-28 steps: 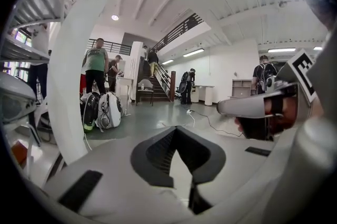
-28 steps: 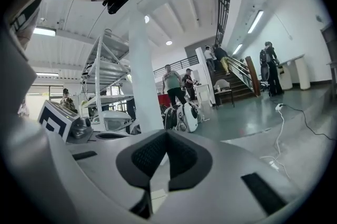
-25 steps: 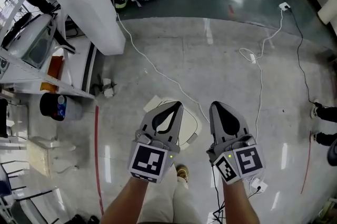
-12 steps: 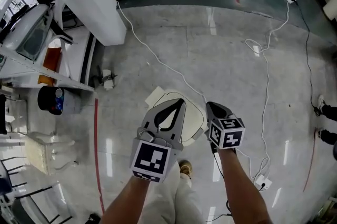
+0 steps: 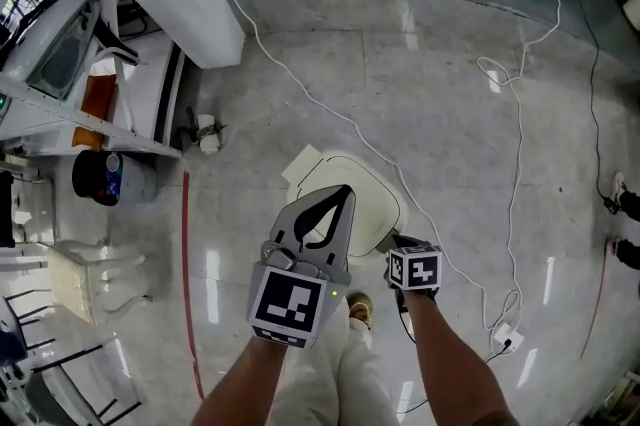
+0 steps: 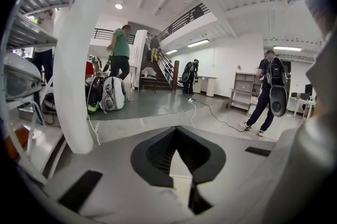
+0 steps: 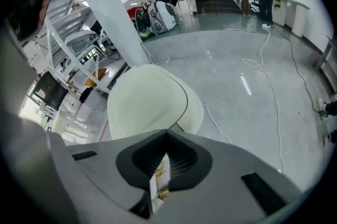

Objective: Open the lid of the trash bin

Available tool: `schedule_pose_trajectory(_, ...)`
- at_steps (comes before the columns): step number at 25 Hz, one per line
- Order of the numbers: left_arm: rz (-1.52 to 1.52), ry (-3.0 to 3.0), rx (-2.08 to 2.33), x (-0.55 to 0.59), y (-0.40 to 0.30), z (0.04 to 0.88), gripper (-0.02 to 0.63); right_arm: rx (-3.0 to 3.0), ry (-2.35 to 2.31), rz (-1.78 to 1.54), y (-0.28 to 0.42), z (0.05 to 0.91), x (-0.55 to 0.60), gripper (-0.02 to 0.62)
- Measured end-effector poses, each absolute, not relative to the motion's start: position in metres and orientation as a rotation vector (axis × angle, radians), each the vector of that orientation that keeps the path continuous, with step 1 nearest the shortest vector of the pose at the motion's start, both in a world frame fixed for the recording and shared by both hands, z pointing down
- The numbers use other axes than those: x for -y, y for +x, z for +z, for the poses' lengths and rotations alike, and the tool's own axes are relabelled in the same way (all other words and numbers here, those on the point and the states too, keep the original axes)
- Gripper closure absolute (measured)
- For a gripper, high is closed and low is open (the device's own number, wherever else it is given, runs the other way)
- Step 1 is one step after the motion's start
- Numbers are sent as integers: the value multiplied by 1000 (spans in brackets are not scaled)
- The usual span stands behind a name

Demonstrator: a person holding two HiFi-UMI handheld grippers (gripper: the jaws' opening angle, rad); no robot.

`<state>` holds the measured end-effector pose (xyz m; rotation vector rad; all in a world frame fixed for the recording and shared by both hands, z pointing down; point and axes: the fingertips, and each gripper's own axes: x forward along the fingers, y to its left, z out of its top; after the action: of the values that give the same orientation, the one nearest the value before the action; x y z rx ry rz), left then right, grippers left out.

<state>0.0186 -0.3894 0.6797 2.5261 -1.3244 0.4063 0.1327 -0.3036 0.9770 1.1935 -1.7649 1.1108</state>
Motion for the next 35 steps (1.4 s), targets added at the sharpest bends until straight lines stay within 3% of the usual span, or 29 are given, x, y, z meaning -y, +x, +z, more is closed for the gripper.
schedule_pose_trajectory(20,406,2514,1305,384,20,686,614,1754,1190,1203,132,991,291,565)
schedule_pose_trajectory(29,379,2534,1318,390,25,664,614,1780,1264,1223,134,960,311,566)
schedule_pose_trajectory(35,336,2557,1352,398,22,609,614,1867,1335,1163,138,886,362,566)
